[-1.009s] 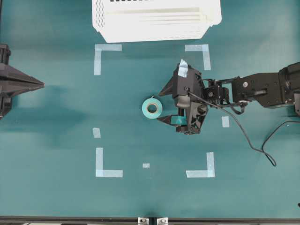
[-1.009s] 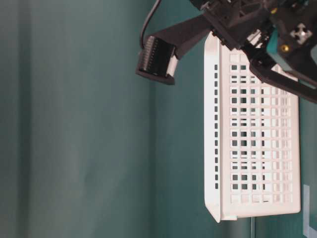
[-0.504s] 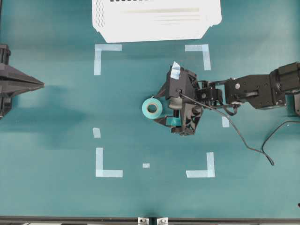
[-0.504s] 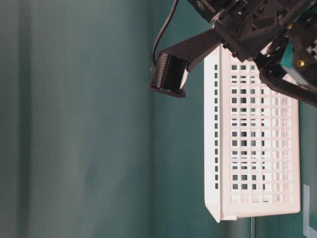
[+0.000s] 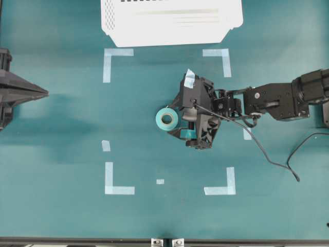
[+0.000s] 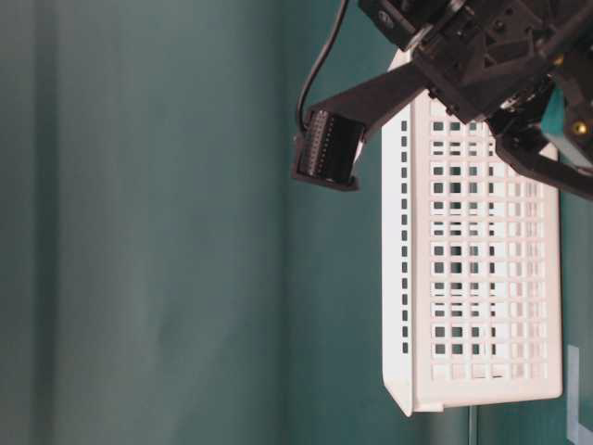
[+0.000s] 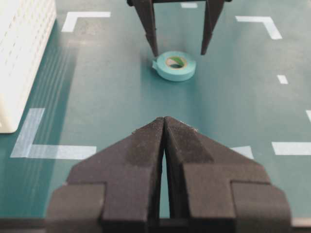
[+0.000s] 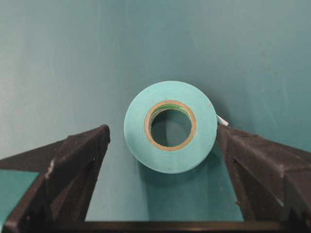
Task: Put the tape in the middle into the white basket.
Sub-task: 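Lower the right gripper over the tape roll, fingers straddling it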
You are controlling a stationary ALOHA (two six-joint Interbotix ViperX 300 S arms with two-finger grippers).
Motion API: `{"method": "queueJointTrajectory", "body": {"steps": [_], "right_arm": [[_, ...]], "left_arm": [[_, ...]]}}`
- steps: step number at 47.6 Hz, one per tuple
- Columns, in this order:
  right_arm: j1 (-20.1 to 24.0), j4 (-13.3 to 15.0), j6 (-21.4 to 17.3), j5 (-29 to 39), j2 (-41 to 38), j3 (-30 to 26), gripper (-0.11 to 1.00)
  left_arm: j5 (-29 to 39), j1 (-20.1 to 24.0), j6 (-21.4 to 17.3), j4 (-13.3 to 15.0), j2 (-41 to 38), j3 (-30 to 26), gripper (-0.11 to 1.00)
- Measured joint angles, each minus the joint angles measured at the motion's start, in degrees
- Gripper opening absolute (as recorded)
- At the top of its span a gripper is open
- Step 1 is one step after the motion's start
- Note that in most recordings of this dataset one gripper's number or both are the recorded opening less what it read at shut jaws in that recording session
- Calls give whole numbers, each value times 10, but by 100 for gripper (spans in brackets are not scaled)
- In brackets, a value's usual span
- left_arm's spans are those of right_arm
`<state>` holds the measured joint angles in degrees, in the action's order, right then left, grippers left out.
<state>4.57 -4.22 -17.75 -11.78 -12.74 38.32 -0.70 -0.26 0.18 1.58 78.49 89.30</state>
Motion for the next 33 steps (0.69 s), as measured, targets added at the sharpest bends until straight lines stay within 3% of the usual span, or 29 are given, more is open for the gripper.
{"method": "queueJointTrajectory", "body": {"steps": [33], "right_arm": [[0,0,1,0,-26,-17,99]], "left_arm": [[1,0,0,0,0,0,-11]]}}
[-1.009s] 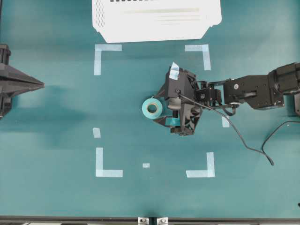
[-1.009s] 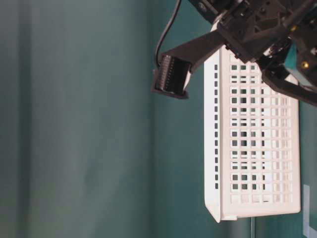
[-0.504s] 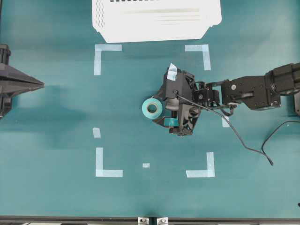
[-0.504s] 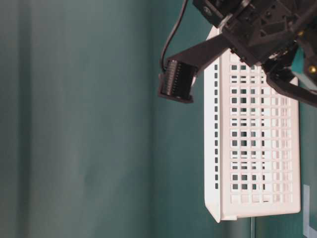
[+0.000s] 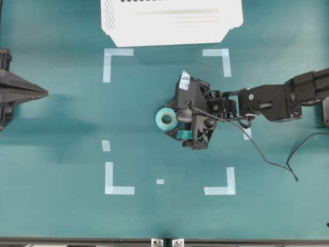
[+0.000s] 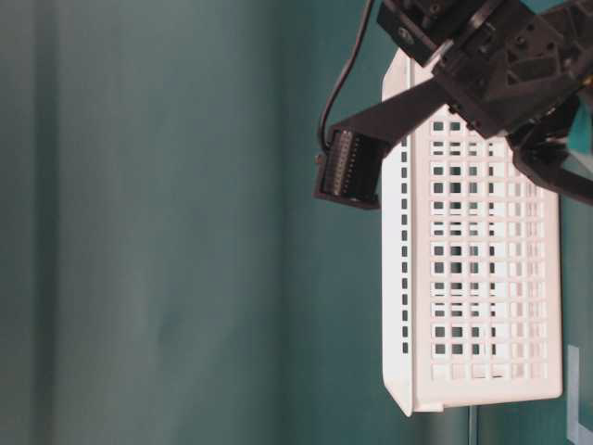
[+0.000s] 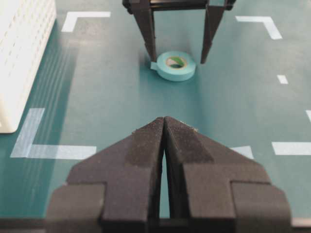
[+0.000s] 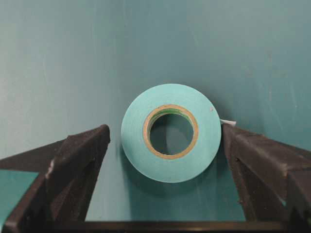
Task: Put the tape in the middle into the white basket.
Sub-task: 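Lower the right gripper over the tape roll, fingers straddling it, then close the right gripper on the tape roll's outer edge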
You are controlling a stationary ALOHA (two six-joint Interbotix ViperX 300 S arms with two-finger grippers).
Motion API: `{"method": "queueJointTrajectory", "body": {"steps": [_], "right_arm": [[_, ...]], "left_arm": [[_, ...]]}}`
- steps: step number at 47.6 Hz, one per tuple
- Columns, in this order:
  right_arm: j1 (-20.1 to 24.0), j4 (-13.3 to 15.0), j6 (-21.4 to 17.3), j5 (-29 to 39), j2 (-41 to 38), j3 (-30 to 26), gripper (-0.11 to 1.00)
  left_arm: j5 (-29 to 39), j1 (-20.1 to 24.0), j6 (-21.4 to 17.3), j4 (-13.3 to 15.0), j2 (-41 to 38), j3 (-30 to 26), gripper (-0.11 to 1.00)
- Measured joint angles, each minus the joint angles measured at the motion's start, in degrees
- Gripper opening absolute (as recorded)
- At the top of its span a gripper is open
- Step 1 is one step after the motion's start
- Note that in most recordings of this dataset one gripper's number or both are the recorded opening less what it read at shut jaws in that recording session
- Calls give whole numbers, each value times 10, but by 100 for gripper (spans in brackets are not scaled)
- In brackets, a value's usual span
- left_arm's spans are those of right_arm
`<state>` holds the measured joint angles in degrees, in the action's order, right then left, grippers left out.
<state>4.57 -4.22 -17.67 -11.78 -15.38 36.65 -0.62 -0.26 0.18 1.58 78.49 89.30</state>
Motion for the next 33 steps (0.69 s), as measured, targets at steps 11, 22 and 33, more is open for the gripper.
{"method": "queueJointTrajectory", "body": {"steps": [11,22,33], "right_arm": [[-1,0,0,0,-1,-3,99],[-3,0,-1,0,-1,-5,99],[-5,0,0,0,-5,-10,99]], "left_arm": [[0,0,0,0,0,0,-11],[0,0,0,0,0,0,-11],[-1,0,0,0,0,0,-11]]}}
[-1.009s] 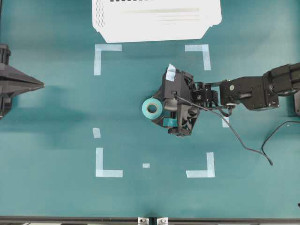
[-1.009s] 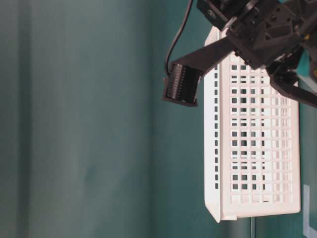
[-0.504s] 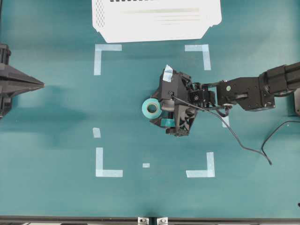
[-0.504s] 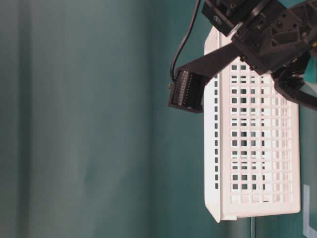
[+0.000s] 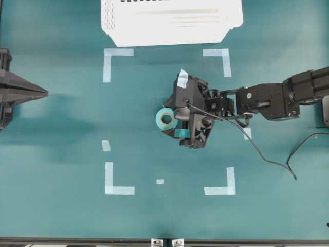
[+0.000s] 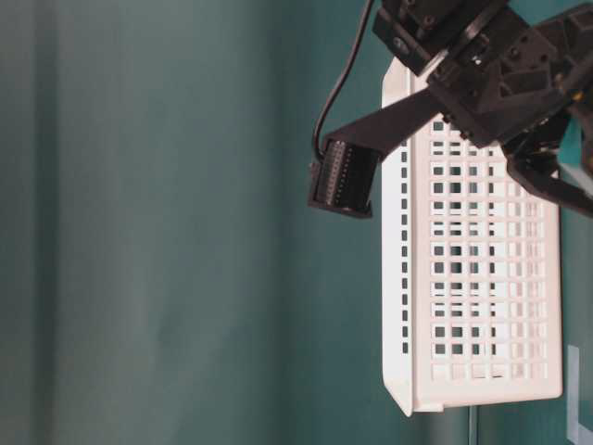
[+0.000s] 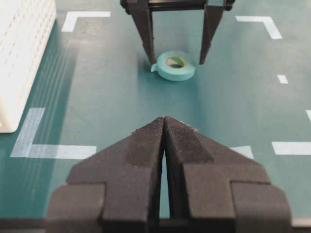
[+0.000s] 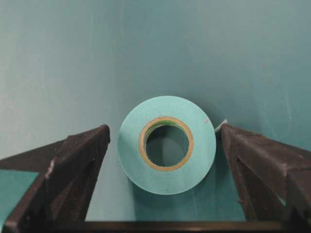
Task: Put the tape in the middle into the white basket.
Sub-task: 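Close the right gripper on the tape roll's outer edge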
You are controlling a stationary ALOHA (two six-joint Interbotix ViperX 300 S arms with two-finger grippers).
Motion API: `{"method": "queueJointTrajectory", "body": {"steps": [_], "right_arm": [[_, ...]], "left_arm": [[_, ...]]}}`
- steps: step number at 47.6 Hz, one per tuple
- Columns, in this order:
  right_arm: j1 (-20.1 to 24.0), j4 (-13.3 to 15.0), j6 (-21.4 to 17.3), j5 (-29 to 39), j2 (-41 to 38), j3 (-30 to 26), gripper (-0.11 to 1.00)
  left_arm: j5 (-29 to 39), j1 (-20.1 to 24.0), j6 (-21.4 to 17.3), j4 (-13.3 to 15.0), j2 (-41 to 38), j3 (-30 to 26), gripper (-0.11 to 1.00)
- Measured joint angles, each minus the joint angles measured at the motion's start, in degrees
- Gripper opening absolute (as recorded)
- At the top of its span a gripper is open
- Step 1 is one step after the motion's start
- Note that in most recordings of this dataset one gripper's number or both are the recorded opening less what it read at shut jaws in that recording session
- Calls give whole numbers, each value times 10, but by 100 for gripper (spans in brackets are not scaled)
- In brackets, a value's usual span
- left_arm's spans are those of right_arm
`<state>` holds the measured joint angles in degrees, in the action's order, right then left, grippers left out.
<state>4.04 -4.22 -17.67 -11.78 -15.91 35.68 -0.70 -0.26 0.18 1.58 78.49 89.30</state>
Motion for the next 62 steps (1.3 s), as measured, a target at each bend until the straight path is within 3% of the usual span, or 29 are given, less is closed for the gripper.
{"method": "queueJointTrajectory", "body": {"steps": [43,48,54,62], "right_arm": [[-2,0,2,43,-18,-33,97],[-2,0,2,55,-18,-34,89],[-2,0,1,64,-18,-36,66],[-3,0,2,69,-18,-37,66]], "left_arm": [[1,0,0,0,0,1,-11],[1,0,0,0,0,0,-11],[1,0,0,0,0,1,-11],[1,0,0,-1,0,1,-11]]}}
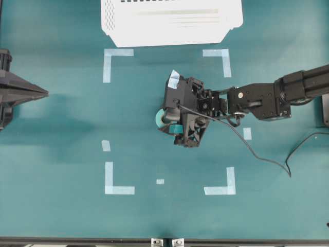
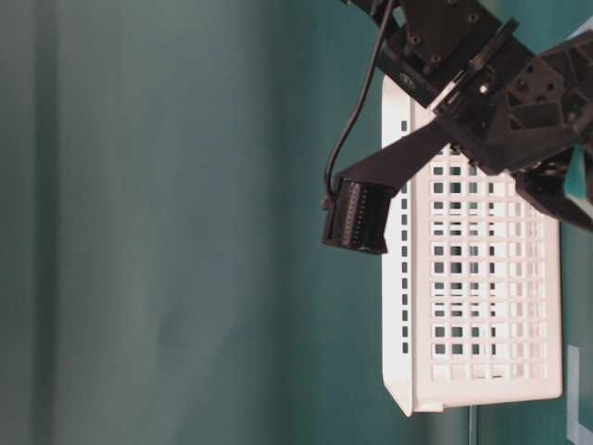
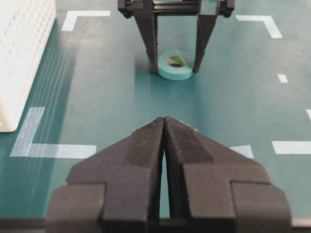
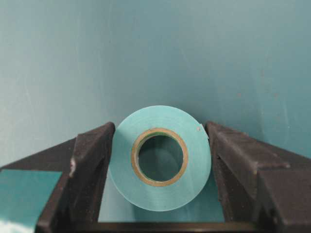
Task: Put the tape in the middle into the white basket.
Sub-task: 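Close the right gripper on the tape roll's outer edge, then lift the tape roll and carry it toward the white basket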
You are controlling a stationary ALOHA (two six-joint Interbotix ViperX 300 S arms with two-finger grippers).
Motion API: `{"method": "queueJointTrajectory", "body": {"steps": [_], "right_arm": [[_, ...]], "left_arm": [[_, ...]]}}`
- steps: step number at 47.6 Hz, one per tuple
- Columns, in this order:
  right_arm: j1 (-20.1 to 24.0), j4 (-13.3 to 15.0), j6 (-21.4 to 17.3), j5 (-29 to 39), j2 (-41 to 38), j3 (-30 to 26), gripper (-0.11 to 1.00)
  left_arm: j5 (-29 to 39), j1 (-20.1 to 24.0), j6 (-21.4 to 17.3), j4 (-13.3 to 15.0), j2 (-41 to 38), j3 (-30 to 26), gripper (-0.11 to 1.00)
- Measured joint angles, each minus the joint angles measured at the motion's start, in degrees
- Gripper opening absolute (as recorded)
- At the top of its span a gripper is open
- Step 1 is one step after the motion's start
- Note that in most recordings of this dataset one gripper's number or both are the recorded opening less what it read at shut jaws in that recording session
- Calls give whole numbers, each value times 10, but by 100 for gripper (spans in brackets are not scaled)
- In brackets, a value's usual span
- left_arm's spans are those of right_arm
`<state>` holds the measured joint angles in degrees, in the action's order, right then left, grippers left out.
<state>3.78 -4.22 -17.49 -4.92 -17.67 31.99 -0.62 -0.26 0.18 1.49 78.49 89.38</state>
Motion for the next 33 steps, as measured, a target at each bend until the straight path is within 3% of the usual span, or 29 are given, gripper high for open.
{"method": "queueJointTrajectory", "body": {"steps": [33], "right_arm": [[0,4,0,12,1,-4,66]], "left_arm": [[-1,0,0,1,0,0,-11]]}}
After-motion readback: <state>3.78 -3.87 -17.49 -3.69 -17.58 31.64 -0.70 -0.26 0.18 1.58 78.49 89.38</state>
